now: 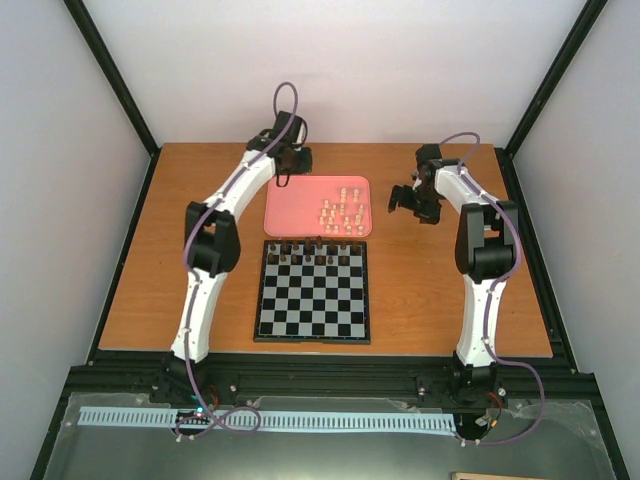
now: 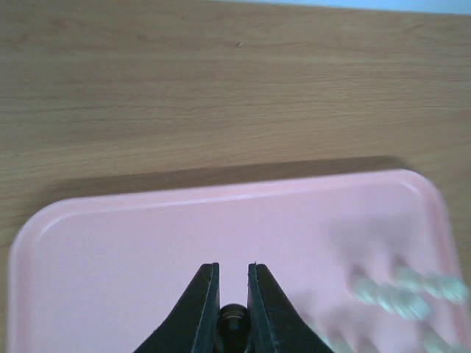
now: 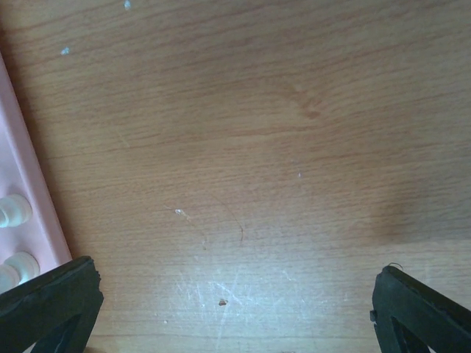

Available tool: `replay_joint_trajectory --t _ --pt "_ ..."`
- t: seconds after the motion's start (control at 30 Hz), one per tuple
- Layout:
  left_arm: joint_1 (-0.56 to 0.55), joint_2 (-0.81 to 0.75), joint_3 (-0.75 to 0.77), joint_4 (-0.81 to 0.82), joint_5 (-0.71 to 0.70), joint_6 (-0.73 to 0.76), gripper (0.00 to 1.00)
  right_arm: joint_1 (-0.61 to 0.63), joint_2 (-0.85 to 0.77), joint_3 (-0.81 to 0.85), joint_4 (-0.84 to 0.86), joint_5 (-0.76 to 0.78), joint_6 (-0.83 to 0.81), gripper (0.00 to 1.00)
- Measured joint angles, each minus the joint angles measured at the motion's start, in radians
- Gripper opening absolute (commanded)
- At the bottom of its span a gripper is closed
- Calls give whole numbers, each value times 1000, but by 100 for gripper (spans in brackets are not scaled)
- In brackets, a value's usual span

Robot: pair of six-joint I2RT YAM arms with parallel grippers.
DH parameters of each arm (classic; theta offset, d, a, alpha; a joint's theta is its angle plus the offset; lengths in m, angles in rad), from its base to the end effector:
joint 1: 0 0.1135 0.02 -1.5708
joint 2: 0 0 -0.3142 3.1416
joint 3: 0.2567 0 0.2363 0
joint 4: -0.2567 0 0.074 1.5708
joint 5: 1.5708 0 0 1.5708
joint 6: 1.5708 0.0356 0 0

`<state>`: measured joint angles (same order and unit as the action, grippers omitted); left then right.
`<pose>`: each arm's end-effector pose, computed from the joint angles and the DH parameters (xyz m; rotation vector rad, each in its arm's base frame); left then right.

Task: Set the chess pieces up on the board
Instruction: Pick up the chess piece from the storage box, then place the chess piece on the chessboard.

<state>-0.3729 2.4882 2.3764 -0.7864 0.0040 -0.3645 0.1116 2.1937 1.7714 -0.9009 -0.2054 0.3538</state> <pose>0.5323 -0.2084 0.2529 0.0122 2.4969 -0.3193 0.4594 0.0588 0.2242 0.3161 2.9078 0.3772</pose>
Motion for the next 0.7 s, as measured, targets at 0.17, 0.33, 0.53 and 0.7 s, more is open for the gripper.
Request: replay_joint_trajectory --t 0.17,0.33,0.53,0.7 --pt "-29 -314 -297 50 47 56 1 0 -19 -53 42 -17 12 100" --pt "-132 -519 -525 80 109 117 1 0 -56 -92 72 -19 14 100" --pt "-304 -539 -639 83 159 165 1 0 -69 -113 108 -15 14 100" --pt "-375 -563 -741 85 177 202 1 0 -78 -141 127 -15 14 100"
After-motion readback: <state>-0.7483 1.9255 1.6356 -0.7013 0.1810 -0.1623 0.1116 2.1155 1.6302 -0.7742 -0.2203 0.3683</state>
